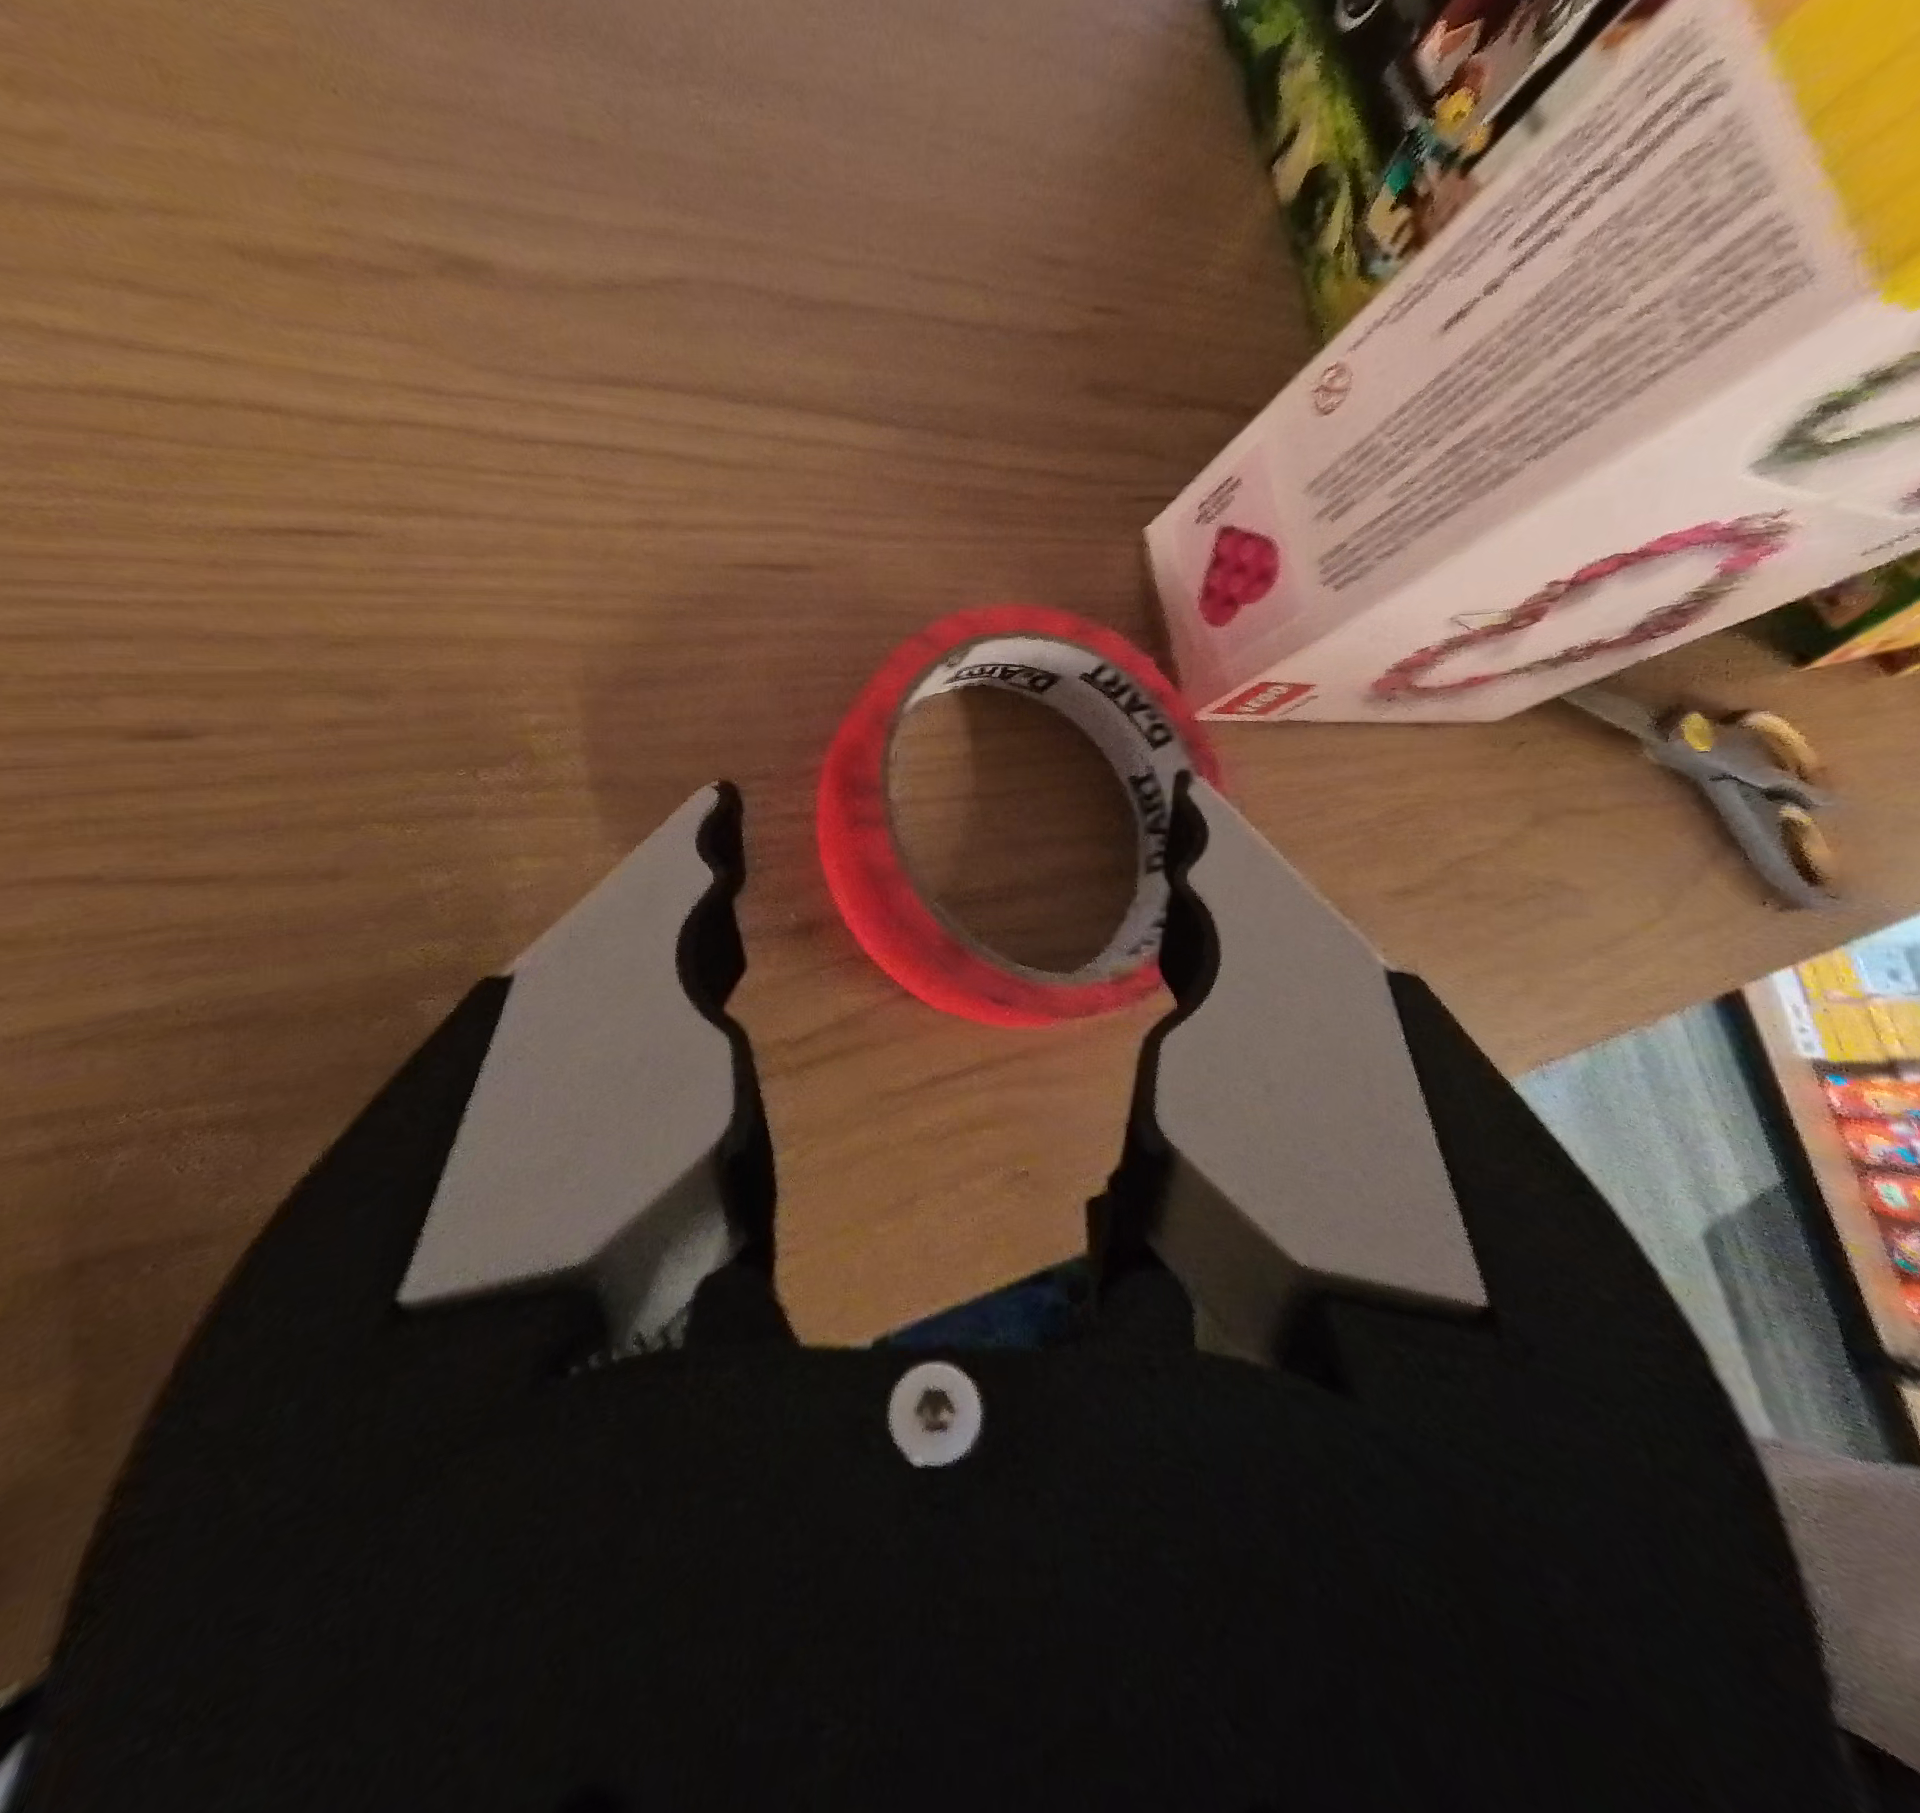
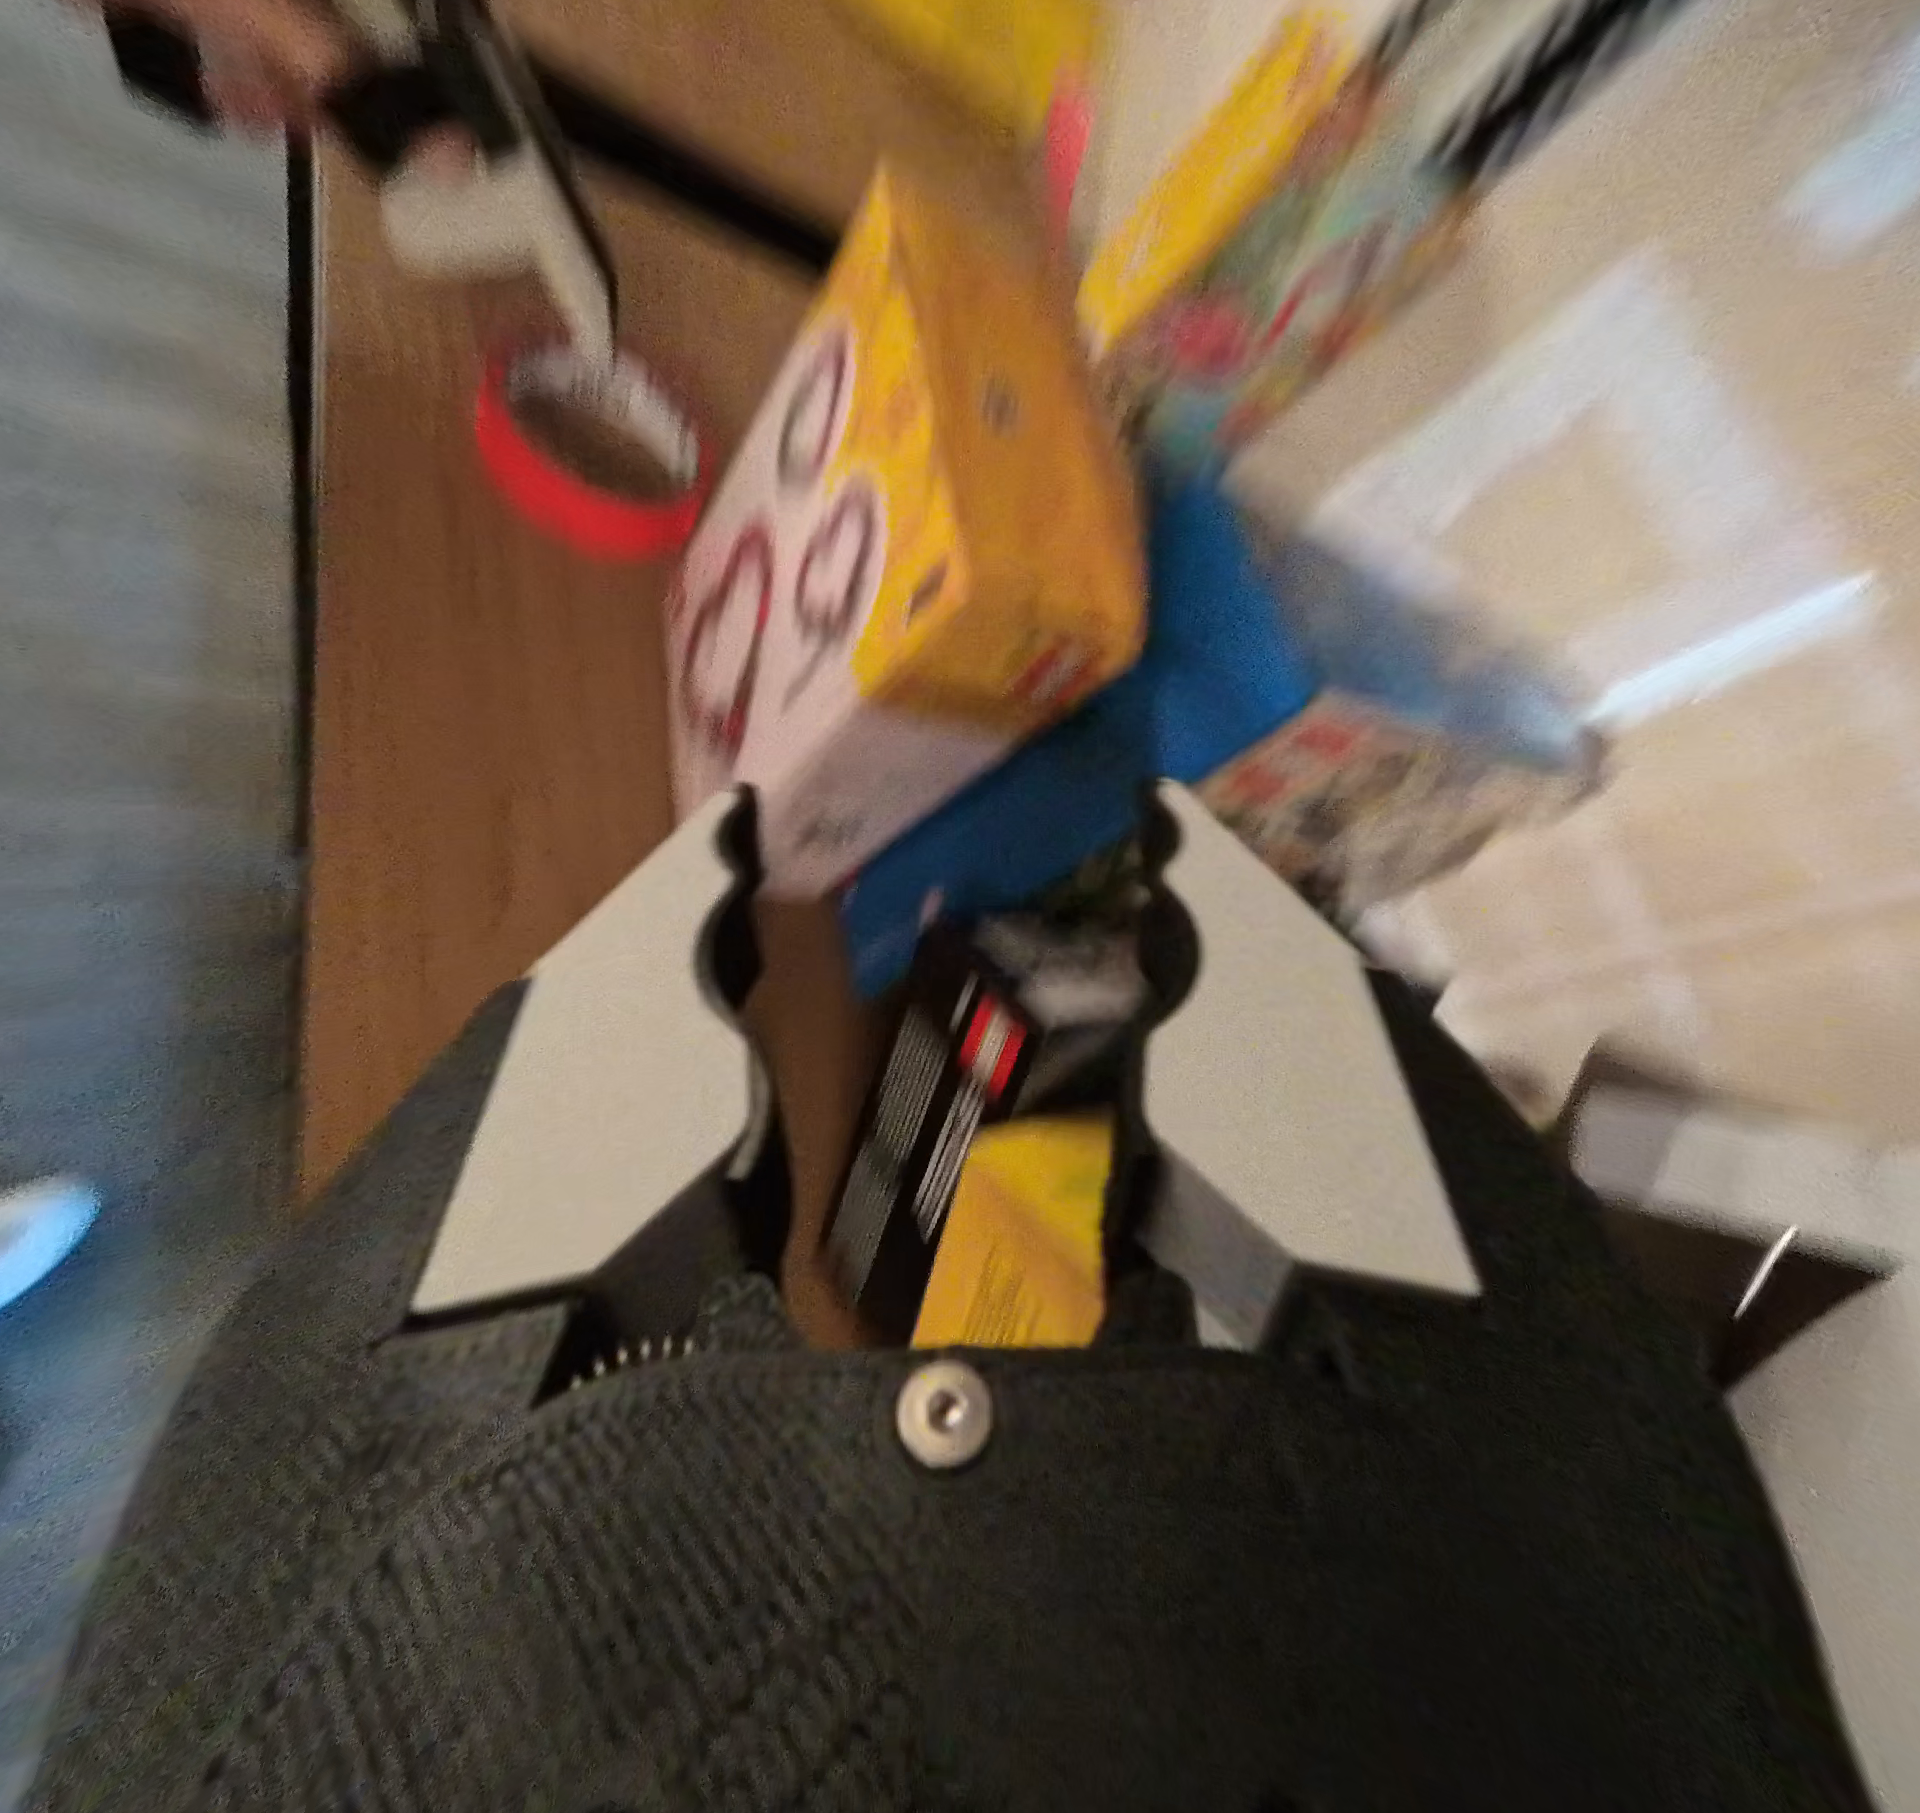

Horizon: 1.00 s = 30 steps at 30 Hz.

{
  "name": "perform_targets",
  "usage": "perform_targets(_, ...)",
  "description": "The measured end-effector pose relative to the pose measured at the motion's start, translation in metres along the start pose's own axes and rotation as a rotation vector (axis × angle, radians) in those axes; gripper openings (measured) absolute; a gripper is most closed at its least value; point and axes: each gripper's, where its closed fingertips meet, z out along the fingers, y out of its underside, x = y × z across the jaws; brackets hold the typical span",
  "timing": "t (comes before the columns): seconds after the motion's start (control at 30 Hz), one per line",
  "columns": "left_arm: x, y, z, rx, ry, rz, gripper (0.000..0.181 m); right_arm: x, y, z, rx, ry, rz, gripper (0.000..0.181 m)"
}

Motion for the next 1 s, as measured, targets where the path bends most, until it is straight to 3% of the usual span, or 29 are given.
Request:
perform_targets(0.03, 0.006, -0.004, -0.008, 0.023, -0.006, 0.012, 0.08, 0.006, -0.023, 0.002, 0.106, 0.041, -0.051, 0.09)
perform_targets(0.1, 0.031, -0.023, -0.028, 0.127, 0.014, 0.076, 0.081, 0.011, -0.048, 0.013, 0.199, 0.081, -0.189, 0.093)
perform_targets(0.2, 0.086, -0.062, -0.059, 0.294, 0.051, 0.342, 0.089, 0.01, -0.046, 0.046, 0.085, -0.002, -0.24, 0.089)
perform_targets(0.3, 0.127, -0.099, -0.074, 0.433, -0.032, 0.694, 0.096, 0.01, -0.048, 0.066, 0.043, -0.077, -0.217, 0.073)
perform_targets(0.4, 0.154, -0.119, -0.071, 0.424, -0.083, 1.014, 0.095, 0.002, -0.045, 0.076, -0.006, -0.144, -0.189, 0.066)
perform_targets(0.57, 0.178, -0.117, -0.05, 0.268, 0.047, 1.28, 0.078, -0.007, -0.04, 0.078, -0.041, -0.097, -0.241, 0.043)
perform_targets(0.7, 0.169, -0.105, -0.025, 0.157, 0.063, 1.482, 0.067, -0.005, -0.037, 0.08, -0.08, -0.03, -0.227, 0.037)
perform_targets(0.9, 0.169, -0.099, -0.012, 0.275, 0.184, 1.538, 0.035, -0.003, -0.033, 0.085, -0.063, 0.026, -0.132, 0.029)
perform_targets(1.0, 0.17, -0.1, -0.013, 0.299, 0.219, 1.506, 0.033, -0.003, -0.033, 0.085, -0.048, 0.028, -0.13, 0.029)
